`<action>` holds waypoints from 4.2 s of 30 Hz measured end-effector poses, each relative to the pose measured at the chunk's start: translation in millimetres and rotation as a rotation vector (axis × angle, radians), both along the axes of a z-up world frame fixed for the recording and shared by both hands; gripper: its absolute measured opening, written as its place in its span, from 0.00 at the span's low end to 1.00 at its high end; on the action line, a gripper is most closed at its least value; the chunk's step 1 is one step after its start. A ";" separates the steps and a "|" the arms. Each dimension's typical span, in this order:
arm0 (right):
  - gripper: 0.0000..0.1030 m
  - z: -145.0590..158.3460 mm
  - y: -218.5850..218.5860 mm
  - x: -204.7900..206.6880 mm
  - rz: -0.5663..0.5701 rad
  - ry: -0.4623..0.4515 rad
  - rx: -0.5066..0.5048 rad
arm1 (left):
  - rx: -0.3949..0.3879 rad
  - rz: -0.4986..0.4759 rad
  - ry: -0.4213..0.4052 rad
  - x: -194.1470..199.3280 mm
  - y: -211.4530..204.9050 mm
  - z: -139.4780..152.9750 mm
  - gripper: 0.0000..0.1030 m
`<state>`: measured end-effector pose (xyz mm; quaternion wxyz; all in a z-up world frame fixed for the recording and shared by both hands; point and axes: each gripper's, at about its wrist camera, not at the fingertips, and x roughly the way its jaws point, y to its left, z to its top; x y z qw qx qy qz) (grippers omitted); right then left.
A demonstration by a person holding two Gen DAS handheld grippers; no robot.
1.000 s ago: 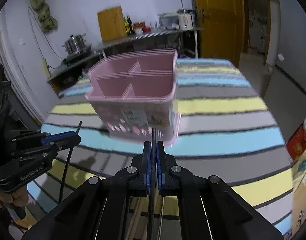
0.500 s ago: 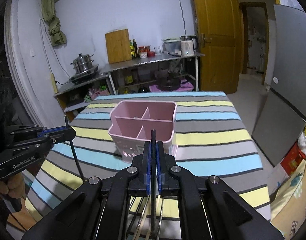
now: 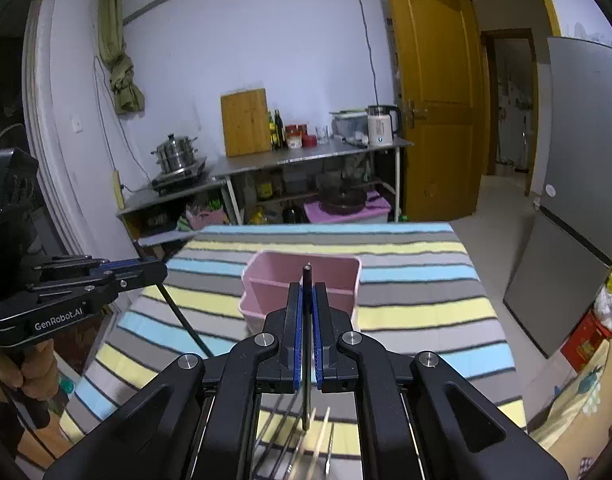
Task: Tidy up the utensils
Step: 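Lift the right gripper's black chopstick over the pink basket while the left gripper carries its chopstick there, then open both grippers to drop the black chopsticks into the pink basket, then move both open grippers back down to the remaining chopsticks, then close the right gripper on a black chopstick while the left gripper grasps another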
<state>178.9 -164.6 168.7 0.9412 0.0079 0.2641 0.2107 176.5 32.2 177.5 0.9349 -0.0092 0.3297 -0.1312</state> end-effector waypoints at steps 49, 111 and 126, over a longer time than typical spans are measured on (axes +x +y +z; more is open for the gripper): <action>0.05 -50.2 25.2 108.7 -0.012 0.059 0.178 | -0.168 0.103 0.046 102.6 29.7 -43.4 0.19; 0.16 -168.3 -3.3 -10.2 -0.020 0.302 0.012 | -0.102 0.108 0.240 -17.8 6.0 -202.1 0.36; 0.12 -208.5 33.7 45.2 -0.007 0.429 -0.067 | -0.001 0.099 0.298 12.2 -7.7 -222.3 0.13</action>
